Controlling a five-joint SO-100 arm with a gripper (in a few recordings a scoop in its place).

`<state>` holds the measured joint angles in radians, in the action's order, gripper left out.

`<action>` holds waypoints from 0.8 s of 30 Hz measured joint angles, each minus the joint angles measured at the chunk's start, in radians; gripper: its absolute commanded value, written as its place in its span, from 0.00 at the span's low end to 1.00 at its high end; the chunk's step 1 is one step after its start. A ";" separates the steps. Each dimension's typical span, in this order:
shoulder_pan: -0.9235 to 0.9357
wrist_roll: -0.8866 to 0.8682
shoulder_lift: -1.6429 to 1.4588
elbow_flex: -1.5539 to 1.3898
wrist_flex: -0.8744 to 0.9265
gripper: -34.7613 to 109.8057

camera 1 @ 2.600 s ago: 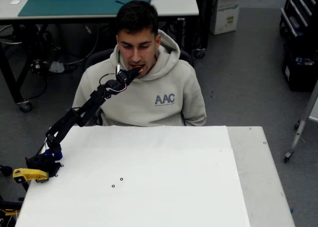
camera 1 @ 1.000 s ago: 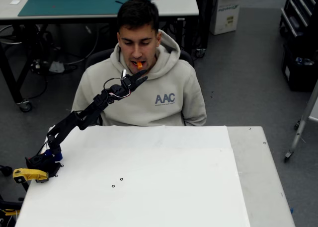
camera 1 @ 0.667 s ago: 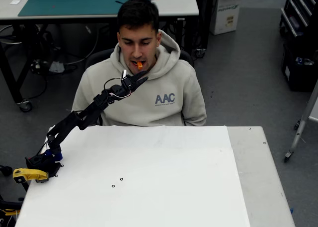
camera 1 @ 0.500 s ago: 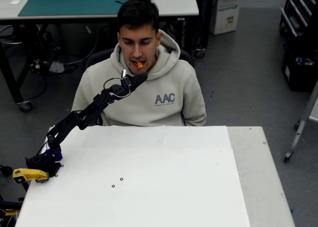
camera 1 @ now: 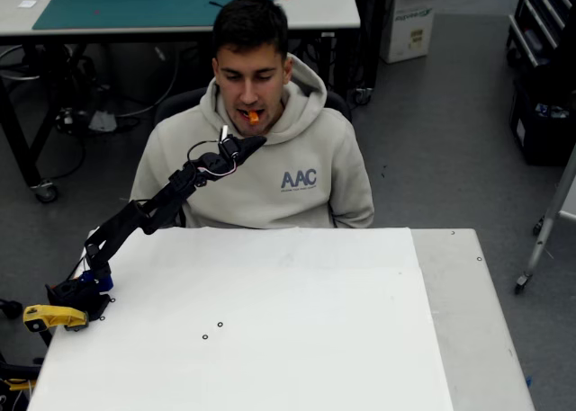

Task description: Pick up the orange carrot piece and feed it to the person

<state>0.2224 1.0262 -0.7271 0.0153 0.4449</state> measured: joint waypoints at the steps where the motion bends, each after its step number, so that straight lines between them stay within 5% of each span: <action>1: 0.000 0.000 0.000 -0.017 0.000 0.22; 12: -0.020 -0.089 -0.124 -0.365 0.000 0.22; 24: -0.020 -0.721 -0.614 -0.934 0.000 0.22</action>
<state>0.2025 0.3053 -1.3407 -0.9189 0.4449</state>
